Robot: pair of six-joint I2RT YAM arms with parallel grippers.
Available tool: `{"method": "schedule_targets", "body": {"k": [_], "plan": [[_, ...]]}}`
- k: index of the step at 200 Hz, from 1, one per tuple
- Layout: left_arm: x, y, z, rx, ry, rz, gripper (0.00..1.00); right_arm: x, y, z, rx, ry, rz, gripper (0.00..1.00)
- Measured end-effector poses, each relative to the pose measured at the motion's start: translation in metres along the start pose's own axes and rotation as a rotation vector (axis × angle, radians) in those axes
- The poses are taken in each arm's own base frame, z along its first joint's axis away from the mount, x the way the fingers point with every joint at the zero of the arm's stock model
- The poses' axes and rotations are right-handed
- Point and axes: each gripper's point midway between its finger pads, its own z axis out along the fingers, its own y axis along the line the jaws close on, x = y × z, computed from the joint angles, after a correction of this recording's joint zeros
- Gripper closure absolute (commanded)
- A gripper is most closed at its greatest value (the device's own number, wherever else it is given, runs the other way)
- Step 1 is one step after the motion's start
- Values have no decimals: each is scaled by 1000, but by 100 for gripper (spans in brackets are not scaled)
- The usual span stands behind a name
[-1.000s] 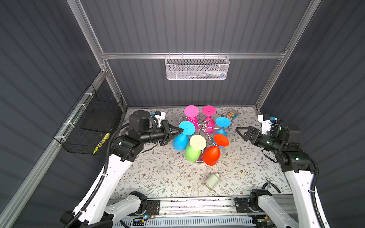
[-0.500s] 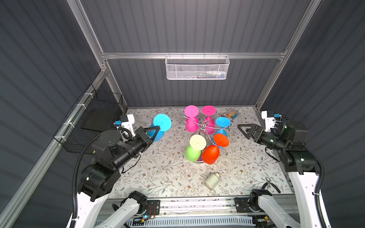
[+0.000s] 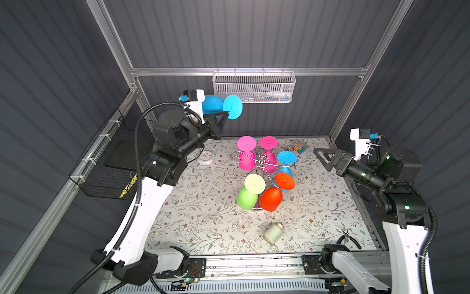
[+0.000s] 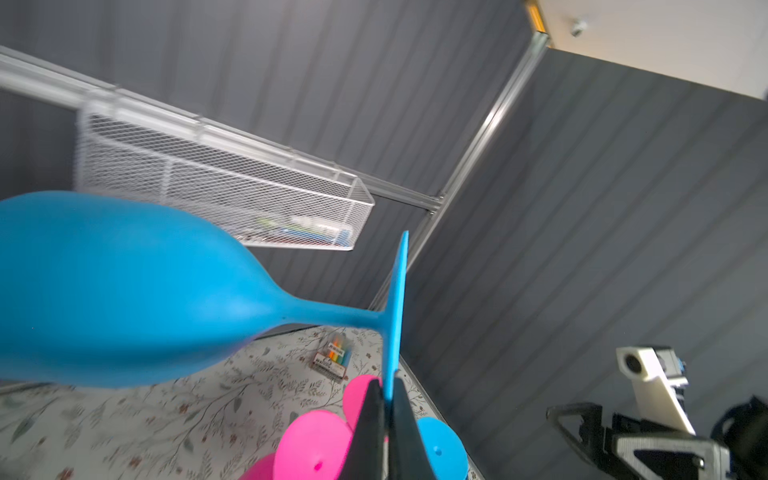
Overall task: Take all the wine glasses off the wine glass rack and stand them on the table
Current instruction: 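Lift the blue glass up off the rack with the left gripper, then bring the blue glass toward the right gripper and grasp its stem with it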
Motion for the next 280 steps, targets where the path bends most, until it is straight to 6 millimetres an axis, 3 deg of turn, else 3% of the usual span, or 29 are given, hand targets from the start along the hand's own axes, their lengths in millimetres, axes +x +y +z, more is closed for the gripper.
{"method": "schedule_targets", "body": {"k": [28, 66, 103, 140, 182, 280], "plan": [[9, -25, 24, 193, 53, 144, 100, -20, 20, 1, -63, -11, -33, 4], [24, -56, 25, 336, 60, 370, 100, -41, 45, 5, -180, -13, -62, 6], [51, -94, 28, 438, 54, 633, 100, -59, 54, 15, -237, -3, -55, 8], [86, -122, 42, 486, 78, 861, 100, -57, 59, 15, -270, 19, -34, 16], [125, -134, 60, 492, 126, 1026, 100, -48, 57, 16, -275, 39, -25, 26], [160, -158, 73, 493, 152, 1209, 100, -13, 25, 21, -164, 109, -1, 51]]}}
